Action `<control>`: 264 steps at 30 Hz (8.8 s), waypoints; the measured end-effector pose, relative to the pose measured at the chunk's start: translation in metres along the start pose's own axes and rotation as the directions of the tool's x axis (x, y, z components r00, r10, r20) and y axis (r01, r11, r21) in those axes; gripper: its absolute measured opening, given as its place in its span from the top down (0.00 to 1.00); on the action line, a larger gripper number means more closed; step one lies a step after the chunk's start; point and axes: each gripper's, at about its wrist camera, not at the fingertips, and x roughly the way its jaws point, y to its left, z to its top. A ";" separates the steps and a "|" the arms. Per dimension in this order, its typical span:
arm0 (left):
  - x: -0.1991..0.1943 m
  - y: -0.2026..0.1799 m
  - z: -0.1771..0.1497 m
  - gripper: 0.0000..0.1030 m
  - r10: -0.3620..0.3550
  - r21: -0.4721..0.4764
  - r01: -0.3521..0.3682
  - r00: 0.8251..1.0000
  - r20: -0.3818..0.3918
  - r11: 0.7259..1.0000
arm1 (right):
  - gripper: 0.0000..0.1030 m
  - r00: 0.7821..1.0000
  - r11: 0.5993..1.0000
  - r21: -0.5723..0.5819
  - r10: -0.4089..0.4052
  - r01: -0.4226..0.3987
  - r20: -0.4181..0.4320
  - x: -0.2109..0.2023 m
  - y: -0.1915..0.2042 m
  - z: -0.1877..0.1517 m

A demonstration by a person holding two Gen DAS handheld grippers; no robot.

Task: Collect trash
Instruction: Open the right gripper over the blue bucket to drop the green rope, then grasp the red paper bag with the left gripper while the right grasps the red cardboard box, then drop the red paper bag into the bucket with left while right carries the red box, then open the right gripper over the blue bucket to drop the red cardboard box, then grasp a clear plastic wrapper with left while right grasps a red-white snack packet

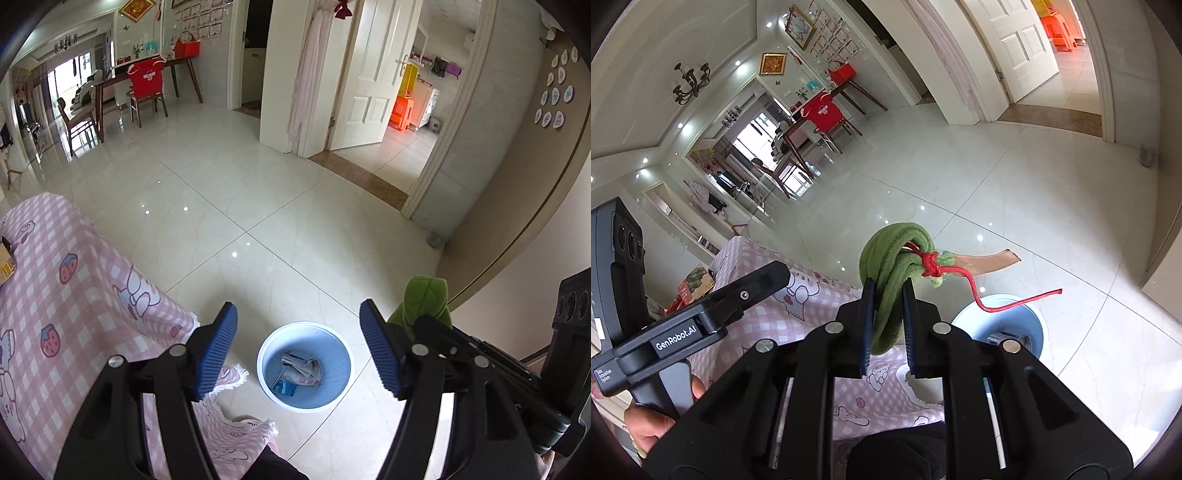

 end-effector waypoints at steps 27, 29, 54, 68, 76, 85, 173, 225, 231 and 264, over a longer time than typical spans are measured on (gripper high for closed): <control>-0.036 0.058 -0.007 0.26 0.052 -0.099 -0.047 0.997 0.052 0.994 | 0.48 1.000 0.999 -0.049 -0.017 0.016 -0.004 0.011 0.019 0.003; -0.047 0.071 -0.010 0.26 0.071 -0.120 -0.063 0.996 0.063 0.991 | 0.48 1.000 0.997 -0.075 0.002 -0.002 -0.006 0.010 0.032 0.002; -0.175 0.370 -0.072 0.22 0.529 -0.408 -0.466 0.847 0.050 0.785 | 0.39 0.978 0.722 -0.666 0.068 -0.186 -0.199 0.137 0.353 -0.072; -0.150 0.375 -0.052 0.52 0.447 -0.304 -0.405 0.891 0.081 0.862 | 0.50 0.978 0.533 -0.836 -0.070 -0.128 -0.194 0.227 0.411 -0.095; -0.161 0.377 -0.053 0.85 0.448 -0.353 -0.389 0.888 0.103 0.851 | 0.71 0.966 0.605 -0.766 0.023 -0.217 -0.256 0.217 0.398 -0.066; -0.206 0.352 -0.062 0.88 0.476 -0.410 -0.376 0.862 0.175 0.831 | 0.87 0.945 0.733 -0.607 0.163 -0.307 -0.282 0.178 0.372 -0.027; -0.026 0.013 -0.007 0.23 0.035 -0.056 -0.032 0.998 0.046 0.998 | 0.32 0.987 0.987 -0.125 -0.080 0.097 0.138 -0.024 -0.002 0.023; -0.208 0.334 -0.121 0.94 0.364 -0.510 -0.247 0.921 0.140 0.823 | 0.40 0.917 0.692 -0.628 0.130 -0.356 -0.376 0.179 0.382 -0.103; -0.209 0.336 -0.124 0.95 0.347 -0.504 -0.239 0.928 0.132 0.830 | 0.41 0.914 0.690 -0.639 0.081 -0.338 -0.396 0.204 0.406 -0.111; -0.183 0.295 -0.133 0.99 0.352 -0.422 -0.321 0.936 -0.004 0.848 | 0.86 0.870 0.722 -0.549 0.150 -0.421 -0.470 0.147 0.332 -0.110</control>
